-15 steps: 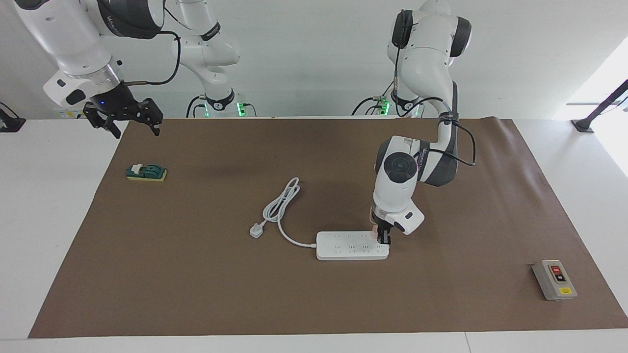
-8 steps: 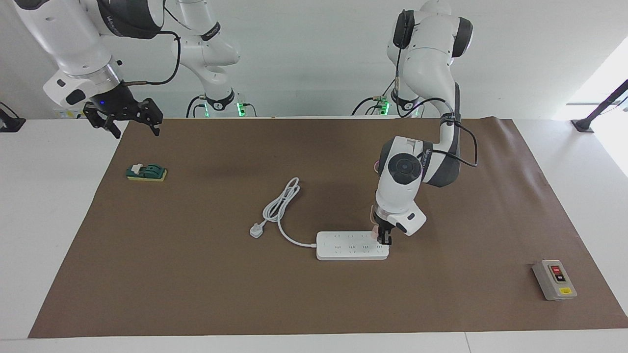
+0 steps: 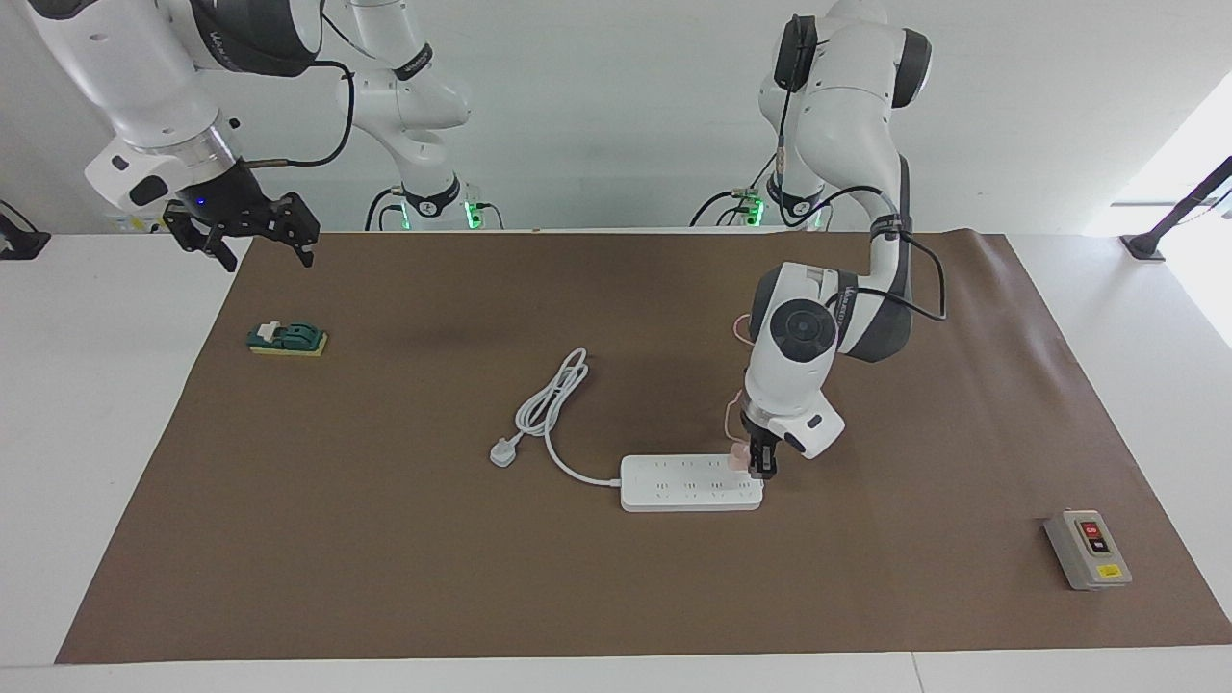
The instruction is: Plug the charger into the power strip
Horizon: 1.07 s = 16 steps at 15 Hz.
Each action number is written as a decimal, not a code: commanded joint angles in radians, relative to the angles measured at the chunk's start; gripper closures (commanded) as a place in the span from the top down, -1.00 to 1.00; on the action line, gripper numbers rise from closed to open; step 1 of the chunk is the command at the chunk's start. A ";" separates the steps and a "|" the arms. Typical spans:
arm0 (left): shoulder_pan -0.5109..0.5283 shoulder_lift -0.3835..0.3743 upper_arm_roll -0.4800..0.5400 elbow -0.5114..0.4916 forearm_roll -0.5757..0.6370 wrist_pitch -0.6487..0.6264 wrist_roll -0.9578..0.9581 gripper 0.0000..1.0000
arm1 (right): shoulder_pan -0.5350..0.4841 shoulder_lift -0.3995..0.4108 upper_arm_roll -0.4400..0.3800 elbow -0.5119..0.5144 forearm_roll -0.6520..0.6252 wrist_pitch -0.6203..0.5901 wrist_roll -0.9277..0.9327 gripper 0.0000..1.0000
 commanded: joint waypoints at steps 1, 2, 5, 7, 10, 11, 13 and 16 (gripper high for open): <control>0.049 -0.127 -0.002 -0.056 -0.005 -0.024 0.043 1.00 | -0.011 -0.017 0.009 -0.012 0.015 -0.009 0.013 1.00; 0.072 -0.156 0.000 -0.051 -0.009 -0.026 0.080 1.00 | -0.011 -0.017 0.010 -0.012 0.015 -0.009 0.013 1.00; 0.176 -0.216 -0.011 -0.049 -0.017 -0.053 0.171 1.00 | -0.011 -0.017 0.010 -0.012 0.015 -0.009 0.013 1.00; 0.239 -0.259 -0.004 -0.049 -0.020 -0.099 0.345 1.00 | -0.011 -0.017 0.009 -0.012 0.015 -0.009 0.013 1.00; 0.333 -0.302 0.001 -0.054 -0.017 -0.129 0.580 1.00 | -0.011 -0.017 0.009 -0.012 0.015 -0.009 0.013 1.00; 0.350 -0.314 0.003 -0.054 -0.011 -0.133 0.653 1.00 | -0.011 -0.017 0.010 -0.012 0.015 -0.009 0.013 1.00; 0.391 -0.342 0.003 -0.056 -0.008 -0.173 0.875 1.00 | -0.011 -0.017 0.009 -0.012 0.015 -0.009 0.013 1.00; 0.421 -0.398 0.003 -0.062 0.060 -0.288 1.306 1.00 | -0.011 -0.017 0.009 -0.012 0.015 -0.009 0.013 1.00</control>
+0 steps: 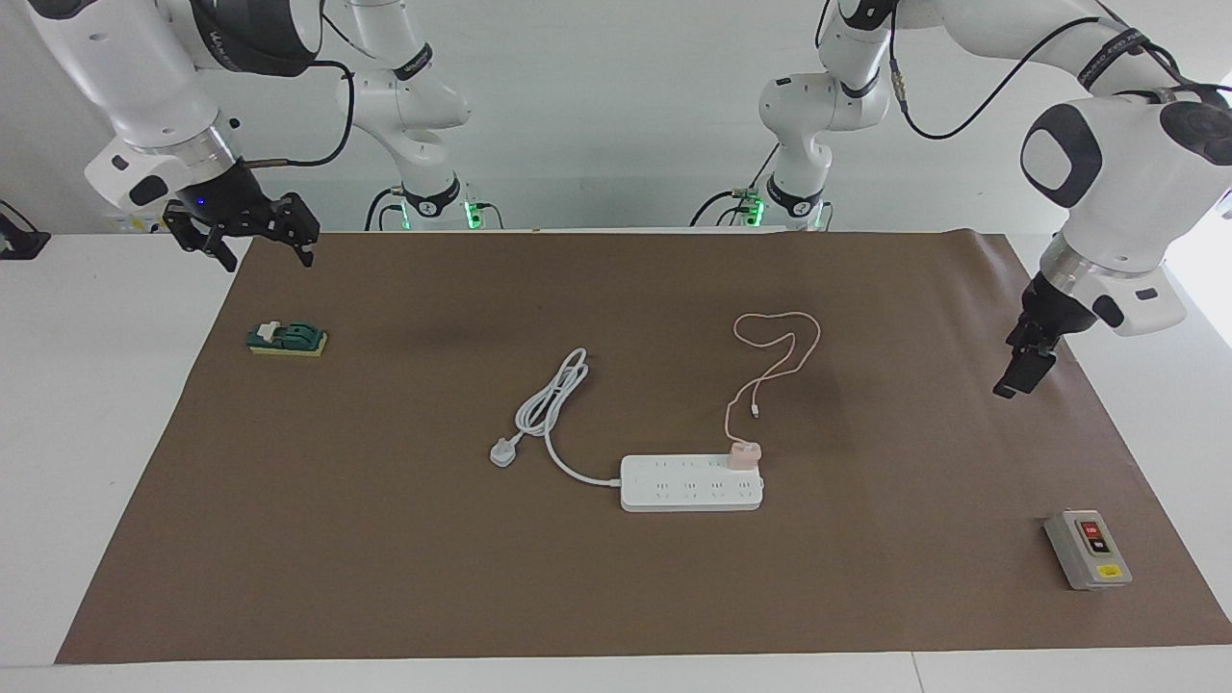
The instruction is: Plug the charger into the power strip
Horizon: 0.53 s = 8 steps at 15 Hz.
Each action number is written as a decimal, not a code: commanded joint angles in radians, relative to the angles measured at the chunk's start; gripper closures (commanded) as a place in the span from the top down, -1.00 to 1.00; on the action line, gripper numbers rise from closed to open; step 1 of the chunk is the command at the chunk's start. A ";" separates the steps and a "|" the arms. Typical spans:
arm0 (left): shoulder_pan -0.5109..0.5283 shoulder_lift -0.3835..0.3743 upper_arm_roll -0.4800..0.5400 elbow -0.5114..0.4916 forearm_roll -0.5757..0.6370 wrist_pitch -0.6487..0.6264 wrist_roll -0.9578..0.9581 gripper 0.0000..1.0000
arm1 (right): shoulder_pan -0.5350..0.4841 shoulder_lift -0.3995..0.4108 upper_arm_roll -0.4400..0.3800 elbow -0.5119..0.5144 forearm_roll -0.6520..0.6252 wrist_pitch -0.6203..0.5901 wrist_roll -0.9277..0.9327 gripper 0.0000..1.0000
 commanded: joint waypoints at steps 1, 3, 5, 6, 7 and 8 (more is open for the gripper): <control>0.035 -0.102 -0.009 -0.052 0.038 -0.094 0.338 1.00 | -0.011 -0.017 0.009 -0.012 0.015 -0.009 0.013 1.00; 0.044 -0.159 -0.009 -0.083 0.038 -0.130 0.452 1.00 | -0.011 -0.017 0.009 -0.012 0.015 -0.009 0.013 1.00; 0.039 -0.223 -0.012 -0.123 0.037 -0.148 0.525 1.00 | -0.011 -0.017 0.010 -0.012 0.015 -0.009 0.013 1.00; 0.032 -0.251 -0.012 -0.136 0.037 -0.164 0.569 1.00 | -0.011 -0.017 0.009 -0.012 0.015 -0.009 0.013 1.00; 0.027 -0.265 -0.017 -0.138 0.035 -0.188 0.615 1.00 | -0.011 -0.017 0.010 -0.012 0.015 -0.010 0.013 1.00; 0.027 -0.268 -0.023 -0.134 0.029 -0.204 0.631 1.00 | -0.011 -0.017 0.009 -0.012 0.015 -0.009 0.013 1.00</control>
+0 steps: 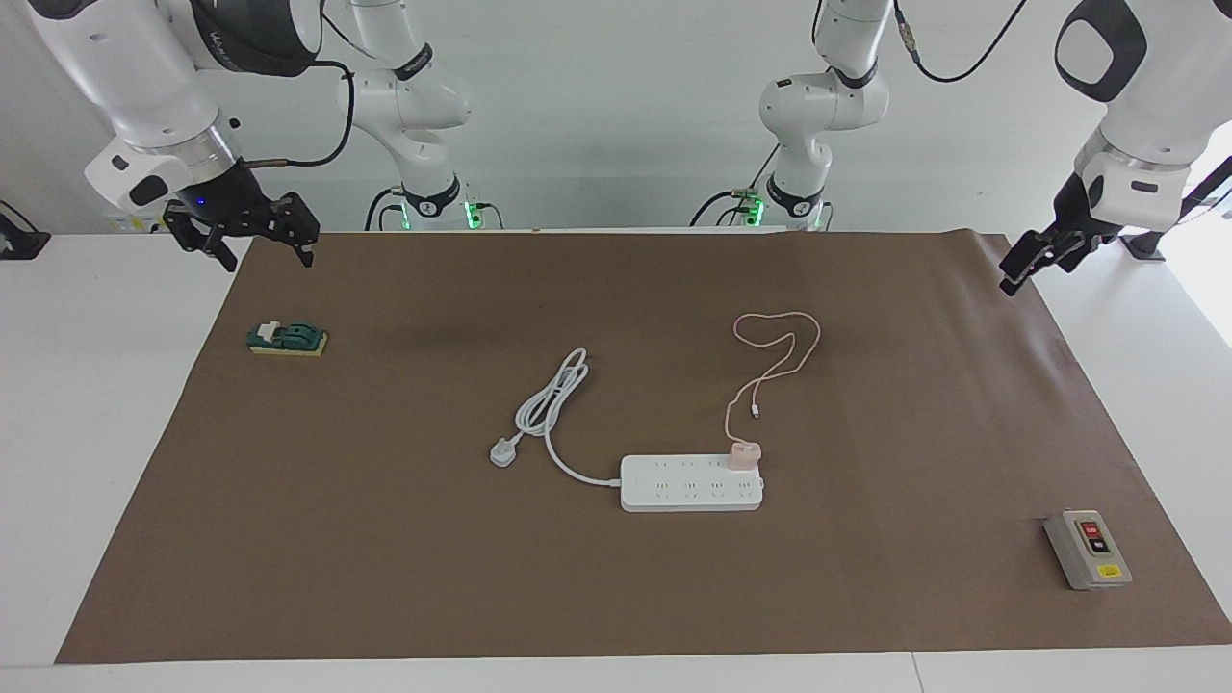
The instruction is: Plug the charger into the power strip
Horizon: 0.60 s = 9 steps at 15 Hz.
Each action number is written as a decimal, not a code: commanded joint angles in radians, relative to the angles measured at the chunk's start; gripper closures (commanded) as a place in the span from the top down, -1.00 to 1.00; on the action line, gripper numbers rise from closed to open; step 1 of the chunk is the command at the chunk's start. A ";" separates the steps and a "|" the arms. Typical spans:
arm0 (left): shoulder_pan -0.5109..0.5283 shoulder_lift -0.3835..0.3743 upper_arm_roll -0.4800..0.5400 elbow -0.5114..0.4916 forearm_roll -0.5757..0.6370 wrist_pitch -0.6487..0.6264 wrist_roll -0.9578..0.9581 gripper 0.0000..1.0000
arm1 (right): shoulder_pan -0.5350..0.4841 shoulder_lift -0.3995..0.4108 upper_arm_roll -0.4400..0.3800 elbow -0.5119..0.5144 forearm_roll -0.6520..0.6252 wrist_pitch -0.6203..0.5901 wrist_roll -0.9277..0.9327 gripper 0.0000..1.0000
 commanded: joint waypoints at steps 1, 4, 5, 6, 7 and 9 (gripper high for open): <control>-0.011 -0.053 -0.015 -0.050 -0.014 -0.025 0.060 1.00 | -0.012 -0.017 0.009 -0.012 0.015 -0.009 0.013 1.00; -0.054 -0.063 -0.029 -0.047 -0.050 -0.028 0.053 1.00 | -0.017 -0.017 0.009 -0.012 0.015 -0.009 0.013 1.00; -0.059 -0.066 -0.031 -0.048 -0.053 -0.028 0.053 1.00 | -0.017 -0.017 0.009 -0.012 0.015 -0.009 0.013 1.00; -0.065 -0.069 -0.038 -0.050 -0.053 -0.028 0.053 1.00 | -0.017 -0.017 0.009 -0.012 0.015 -0.009 0.013 1.00; -0.077 -0.071 -0.040 -0.053 -0.054 -0.028 0.053 1.00 | -0.017 -0.017 0.009 -0.012 0.015 -0.009 0.013 1.00; -0.080 -0.085 -0.038 -0.089 -0.056 -0.012 0.069 1.00 | -0.017 -0.017 0.009 -0.012 0.015 -0.009 0.013 1.00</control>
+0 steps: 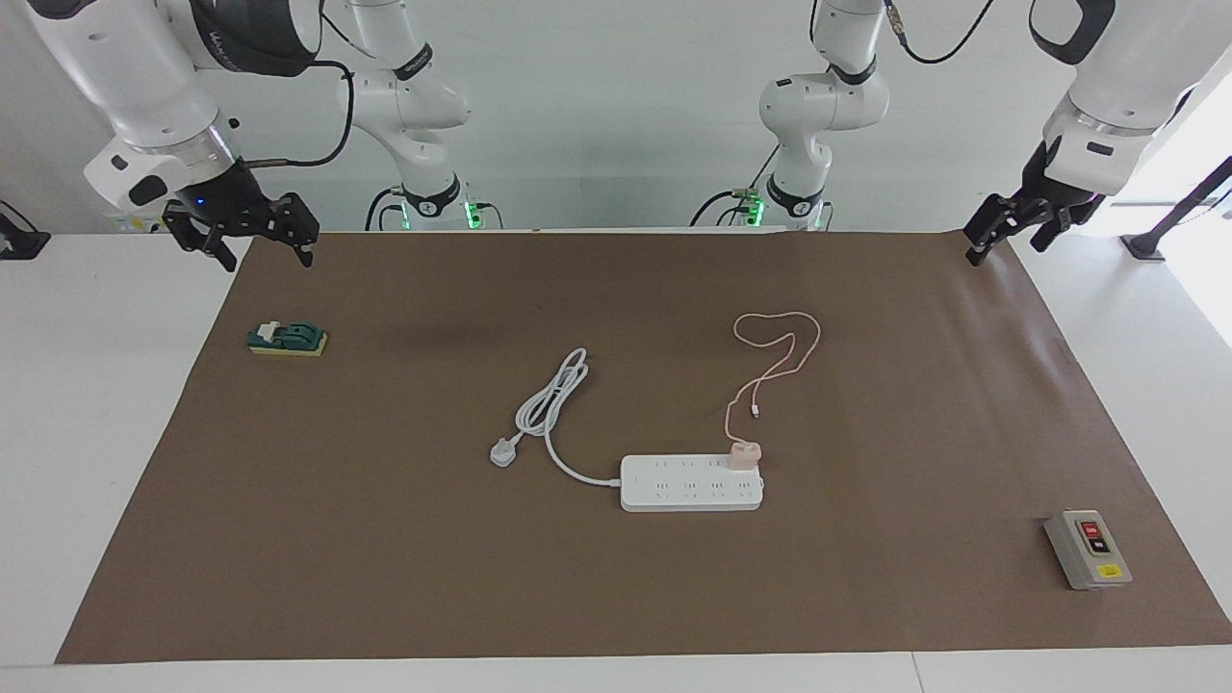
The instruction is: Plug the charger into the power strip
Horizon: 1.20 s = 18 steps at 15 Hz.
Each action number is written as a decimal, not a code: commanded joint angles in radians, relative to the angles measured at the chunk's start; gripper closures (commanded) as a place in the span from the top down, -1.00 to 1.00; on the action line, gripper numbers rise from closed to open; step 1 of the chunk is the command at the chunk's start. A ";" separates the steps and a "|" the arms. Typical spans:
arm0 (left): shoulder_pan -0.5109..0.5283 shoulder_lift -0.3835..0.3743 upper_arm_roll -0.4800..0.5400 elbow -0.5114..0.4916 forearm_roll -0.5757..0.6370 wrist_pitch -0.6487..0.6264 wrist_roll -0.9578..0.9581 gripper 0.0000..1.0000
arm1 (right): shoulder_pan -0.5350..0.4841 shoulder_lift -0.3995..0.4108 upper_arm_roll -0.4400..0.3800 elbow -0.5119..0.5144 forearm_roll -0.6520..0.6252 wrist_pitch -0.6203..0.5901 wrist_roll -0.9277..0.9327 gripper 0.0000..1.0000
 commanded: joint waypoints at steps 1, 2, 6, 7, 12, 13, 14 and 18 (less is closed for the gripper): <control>-0.010 -0.031 0.010 -0.068 -0.011 0.021 0.031 1.00 | -0.017 -0.016 0.010 -0.012 0.015 -0.009 0.013 1.00; -0.010 -0.016 0.010 -0.059 -0.010 0.017 0.033 1.00 | -0.017 -0.017 0.010 -0.011 0.015 -0.009 0.013 1.00; -0.023 0.003 0.010 -0.061 -0.013 -0.043 0.024 1.00 | -0.017 -0.017 0.010 -0.011 0.015 -0.009 0.011 1.00; -0.021 -0.015 0.010 -0.095 -0.017 -0.020 0.022 1.00 | -0.017 -0.017 0.010 -0.011 0.015 -0.009 0.013 1.00; -0.024 -0.020 0.009 -0.112 -0.036 0.044 0.042 1.00 | -0.017 -0.017 0.010 -0.011 0.015 -0.009 0.011 1.00; -0.024 -0.020 0.009 -0.112 -0.036 0.038 0.045 1.00 | -0.015 -0.017 0.010 -0.011 0.015 -0.009 0.011 1.00; -0.024 -0.020 0.009 -0.112 -0.036 0.029 0.045 1.00 | -0.015 -0.017 0.010 -0.011 0.015 -0.009 0.011 1.00; -0.024 -0.014 0.001 -0.098 -0.040 -0.034 0.062 1.00 | -0.015 -0.017 0.010 -0.011 0.015 -0.009 0.011 1.00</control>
